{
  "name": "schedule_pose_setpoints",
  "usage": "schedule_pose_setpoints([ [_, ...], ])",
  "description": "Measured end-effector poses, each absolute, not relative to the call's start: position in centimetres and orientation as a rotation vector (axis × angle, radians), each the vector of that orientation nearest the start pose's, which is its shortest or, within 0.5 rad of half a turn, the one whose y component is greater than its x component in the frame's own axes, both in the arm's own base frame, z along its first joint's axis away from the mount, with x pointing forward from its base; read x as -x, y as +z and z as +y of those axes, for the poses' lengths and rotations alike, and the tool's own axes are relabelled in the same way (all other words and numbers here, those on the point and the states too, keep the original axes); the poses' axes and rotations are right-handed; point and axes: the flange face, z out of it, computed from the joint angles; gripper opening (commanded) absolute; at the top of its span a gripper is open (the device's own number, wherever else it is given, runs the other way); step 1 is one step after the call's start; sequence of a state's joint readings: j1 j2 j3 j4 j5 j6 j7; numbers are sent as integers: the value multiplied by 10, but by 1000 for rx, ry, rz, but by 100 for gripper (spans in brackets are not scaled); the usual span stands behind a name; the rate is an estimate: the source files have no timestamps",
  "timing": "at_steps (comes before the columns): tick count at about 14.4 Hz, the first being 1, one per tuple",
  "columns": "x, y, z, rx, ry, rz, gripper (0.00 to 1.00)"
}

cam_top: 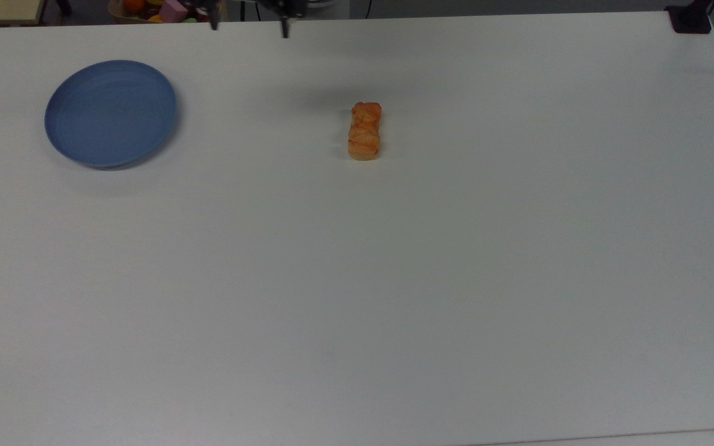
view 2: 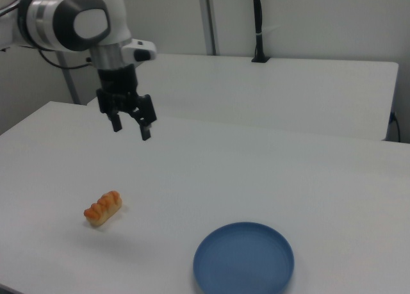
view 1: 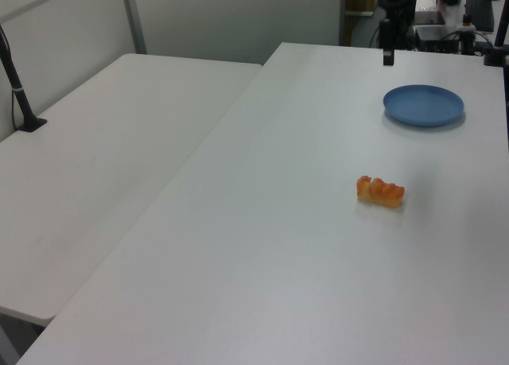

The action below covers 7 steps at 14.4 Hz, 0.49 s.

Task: Put the bread on the table

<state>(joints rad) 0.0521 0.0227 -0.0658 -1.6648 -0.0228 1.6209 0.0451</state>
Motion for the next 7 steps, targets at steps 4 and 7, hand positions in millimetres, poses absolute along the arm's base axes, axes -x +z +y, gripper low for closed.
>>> schedule_pose_setpoints([
  [4, -558, 572, -66, 3156, 105, 212, 100],
  [7, -557, 571, -78, 3153, 103, 246, 100],
])
